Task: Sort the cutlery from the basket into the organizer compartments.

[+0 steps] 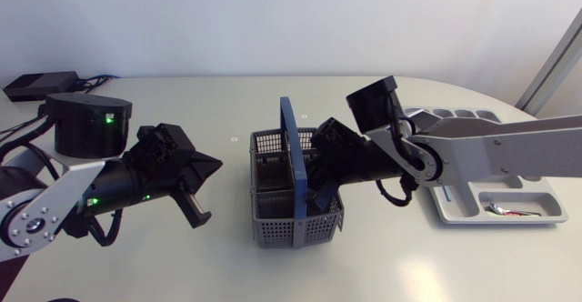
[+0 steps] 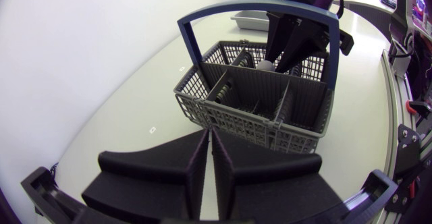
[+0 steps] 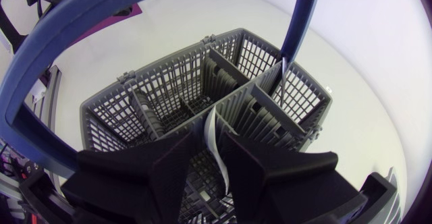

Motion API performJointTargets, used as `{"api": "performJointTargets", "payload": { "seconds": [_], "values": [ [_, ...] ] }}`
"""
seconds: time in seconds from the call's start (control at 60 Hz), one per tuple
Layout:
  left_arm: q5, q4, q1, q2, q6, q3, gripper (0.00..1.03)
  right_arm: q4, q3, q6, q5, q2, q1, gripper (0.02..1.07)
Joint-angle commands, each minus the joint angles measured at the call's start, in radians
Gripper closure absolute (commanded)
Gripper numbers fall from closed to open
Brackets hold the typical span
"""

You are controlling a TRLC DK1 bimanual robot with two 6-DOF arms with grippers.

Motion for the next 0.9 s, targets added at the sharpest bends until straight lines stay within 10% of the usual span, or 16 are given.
{"api": "performJointTargets", "payload": {
  "seconds": [0.0,0.133,0.483,0.883],
  "values": [
    [0.004,-0.012,-0.015,-0.016,0.010,-0.031,0.95,0.030,0.013,-0.013,0.000,0.018,0.010,0.84],
    [0.003,-0.013,-0.021,-0.020,0.005,-0.032,0.95,0.045,0.017,-0.013,0.000,0.027,0.010,1.00],
    [0.001,-0.024,-0.030,-0.042,0.001,-0.034,0.95,0.025,-0.033,0.018,-0.046,-0.079,-0.023,1.01],
    [-0.008,-0.035,-0.047,-0.072,-0.007,-0.037,0.95,-0.099,0.004,0.189,-0.454,-0.235,-0.251,1.01]
  ]
}}
